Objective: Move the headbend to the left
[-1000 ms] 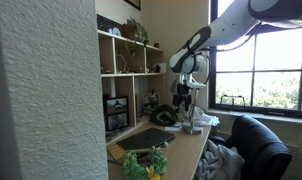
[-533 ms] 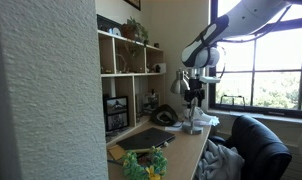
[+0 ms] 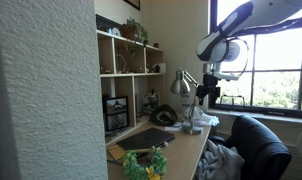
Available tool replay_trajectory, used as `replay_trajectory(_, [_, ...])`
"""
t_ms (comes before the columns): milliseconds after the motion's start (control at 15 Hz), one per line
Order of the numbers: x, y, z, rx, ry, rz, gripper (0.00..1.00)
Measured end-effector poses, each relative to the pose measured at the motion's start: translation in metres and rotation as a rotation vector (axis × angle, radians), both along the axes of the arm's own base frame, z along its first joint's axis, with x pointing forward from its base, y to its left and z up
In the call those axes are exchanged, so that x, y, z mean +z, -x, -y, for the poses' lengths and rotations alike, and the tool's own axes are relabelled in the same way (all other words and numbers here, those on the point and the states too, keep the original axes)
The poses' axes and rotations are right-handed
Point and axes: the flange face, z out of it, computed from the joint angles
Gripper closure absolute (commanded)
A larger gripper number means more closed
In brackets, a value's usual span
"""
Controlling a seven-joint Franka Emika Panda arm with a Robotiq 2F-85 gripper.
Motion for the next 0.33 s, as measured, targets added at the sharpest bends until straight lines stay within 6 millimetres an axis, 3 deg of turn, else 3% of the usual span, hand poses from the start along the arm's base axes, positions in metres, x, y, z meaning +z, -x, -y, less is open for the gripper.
replay_trajectory(333, [0.0012, 0.0066, 0.0004, -0.019, -0.007, 0.004, 0.0])
